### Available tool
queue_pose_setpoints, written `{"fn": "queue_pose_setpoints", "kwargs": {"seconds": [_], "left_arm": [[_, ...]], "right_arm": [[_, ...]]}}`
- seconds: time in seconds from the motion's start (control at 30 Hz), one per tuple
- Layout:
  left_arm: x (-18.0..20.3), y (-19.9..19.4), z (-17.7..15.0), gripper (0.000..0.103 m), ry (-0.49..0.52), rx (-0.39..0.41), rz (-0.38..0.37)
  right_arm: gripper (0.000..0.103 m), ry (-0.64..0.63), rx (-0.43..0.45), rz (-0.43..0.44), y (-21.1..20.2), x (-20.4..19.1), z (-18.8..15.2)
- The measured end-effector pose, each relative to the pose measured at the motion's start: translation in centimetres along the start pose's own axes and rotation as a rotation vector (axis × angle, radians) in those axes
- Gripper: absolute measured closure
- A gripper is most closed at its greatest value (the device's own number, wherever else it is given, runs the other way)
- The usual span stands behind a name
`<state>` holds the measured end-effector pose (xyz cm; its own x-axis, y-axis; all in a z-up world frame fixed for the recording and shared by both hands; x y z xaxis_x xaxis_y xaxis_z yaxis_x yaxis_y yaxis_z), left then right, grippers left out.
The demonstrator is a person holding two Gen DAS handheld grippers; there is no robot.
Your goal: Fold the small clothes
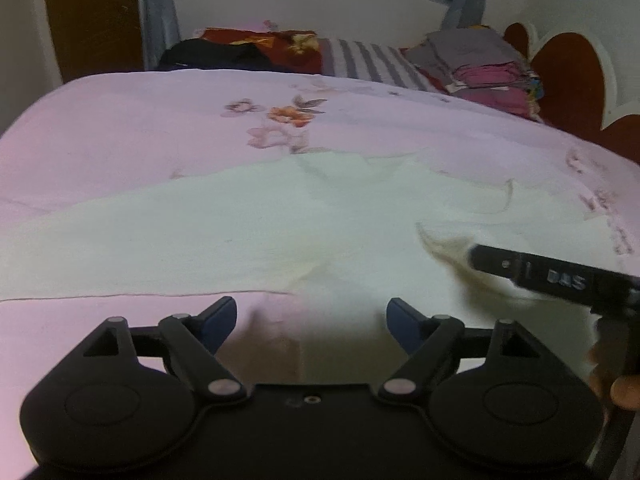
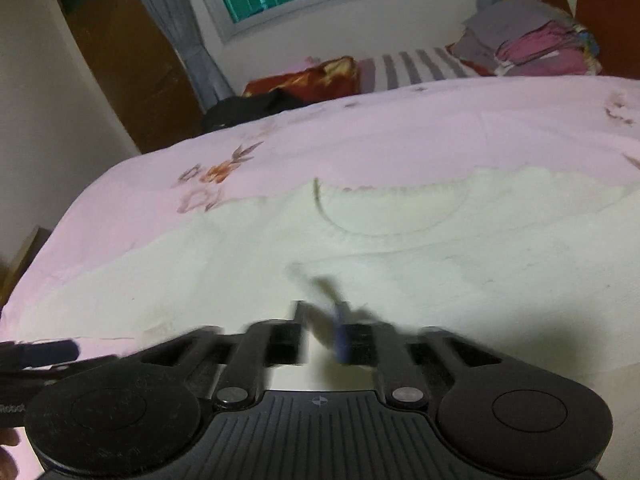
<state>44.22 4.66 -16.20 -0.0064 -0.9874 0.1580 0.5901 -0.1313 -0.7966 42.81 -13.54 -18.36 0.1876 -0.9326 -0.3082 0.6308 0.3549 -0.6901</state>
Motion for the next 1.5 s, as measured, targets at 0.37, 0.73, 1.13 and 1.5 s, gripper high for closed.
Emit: {"fn": "queue_pose_setpoints", "kwargs": {"seconds": [0.37,0.73,1.13,1.5], "left_arm": [[7.4,6.3,-0.8,0.039,-0.065,-0.135,-0.181],[9.4,8.7,0.1,0.096,-0.15,-0.104,-0.205],[8.7,1.8,7.4,0.097,-0.148,0.102,-0.292],[1.7,6.5,4.6,0.097,-0.211,0.031,-0.121]], "right_arm": [[0.025,-0.055,0.073,-0.288,-7.4,8.3,-2.0],[0.026,0.049,0.015,-0.434,-11.1,17.1,-6.8],[0.045,0.11,0.017,-0.414,-9.5,18.4,-6.2],[0.091,0.074,0.027,-0.359,-6.9,16.8,-4.5]]}}
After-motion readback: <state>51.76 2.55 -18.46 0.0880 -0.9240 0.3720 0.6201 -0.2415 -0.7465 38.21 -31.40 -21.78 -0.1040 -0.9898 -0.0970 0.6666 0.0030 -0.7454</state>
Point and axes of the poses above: each gripper's, at about its wrist camera, not at the fingertips, and y roughly the way its jaws point, x to its right, z to its top, the point moved 8 cm from there along y, roughly the way its jaws point, and after that the axes turned 8 degrees about -y, right-handed, at the moved point
